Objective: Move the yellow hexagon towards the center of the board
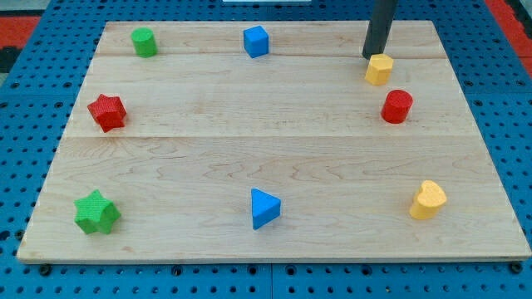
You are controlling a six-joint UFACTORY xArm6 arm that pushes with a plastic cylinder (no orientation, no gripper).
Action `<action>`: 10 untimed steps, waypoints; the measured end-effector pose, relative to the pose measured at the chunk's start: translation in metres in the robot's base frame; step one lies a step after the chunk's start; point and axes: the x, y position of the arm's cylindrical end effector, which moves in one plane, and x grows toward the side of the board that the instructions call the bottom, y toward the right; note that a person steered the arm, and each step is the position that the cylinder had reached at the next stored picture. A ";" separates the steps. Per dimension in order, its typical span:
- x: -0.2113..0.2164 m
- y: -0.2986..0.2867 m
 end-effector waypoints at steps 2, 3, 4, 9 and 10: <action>-0.002 0.057; 0.018 0.104; 0.026 0.083; 0.047 0.019; 0.047 0.020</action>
